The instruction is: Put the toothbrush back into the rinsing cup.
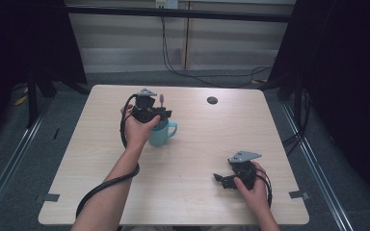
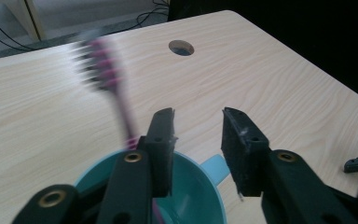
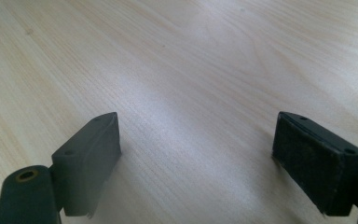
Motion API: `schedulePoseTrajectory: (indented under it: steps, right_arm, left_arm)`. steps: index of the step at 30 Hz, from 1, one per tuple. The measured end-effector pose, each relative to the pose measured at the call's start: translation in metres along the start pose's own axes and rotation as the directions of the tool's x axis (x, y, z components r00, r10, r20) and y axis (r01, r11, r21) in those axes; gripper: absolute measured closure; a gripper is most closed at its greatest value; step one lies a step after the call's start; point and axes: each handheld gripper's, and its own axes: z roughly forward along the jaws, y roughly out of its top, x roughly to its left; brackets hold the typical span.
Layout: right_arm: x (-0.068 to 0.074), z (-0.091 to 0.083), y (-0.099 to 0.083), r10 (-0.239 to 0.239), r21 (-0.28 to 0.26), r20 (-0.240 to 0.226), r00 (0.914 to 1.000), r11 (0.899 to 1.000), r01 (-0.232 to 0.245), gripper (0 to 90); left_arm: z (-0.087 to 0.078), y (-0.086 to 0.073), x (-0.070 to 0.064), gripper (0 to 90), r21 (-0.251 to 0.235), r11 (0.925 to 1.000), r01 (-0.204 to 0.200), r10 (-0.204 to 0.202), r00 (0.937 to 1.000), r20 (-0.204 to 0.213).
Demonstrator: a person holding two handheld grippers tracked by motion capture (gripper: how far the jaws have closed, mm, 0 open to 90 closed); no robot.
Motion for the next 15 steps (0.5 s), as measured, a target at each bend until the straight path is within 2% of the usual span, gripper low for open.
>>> schedulePoseTrajectory:
  steps: [10,15]
  right_arm:
    - [0.000,0.000,0.000,0.000,0.000,0.000,1.0000,1.000,0.000,14.5]
    - [0.000,0.000,0.000,0.000,0.000,0.000,1.0000,1.000,0.000,14.5]
  left_arm:
    - [-0.011,0.000,-0.002,36.4,0.005,1.0000,0.007,-0.007,0.9999,-0.014]
    - [-0.018,-0.002,-0.006,31.1,-0.002,1.0000,0.005,-0.005,1.0000,0.003]
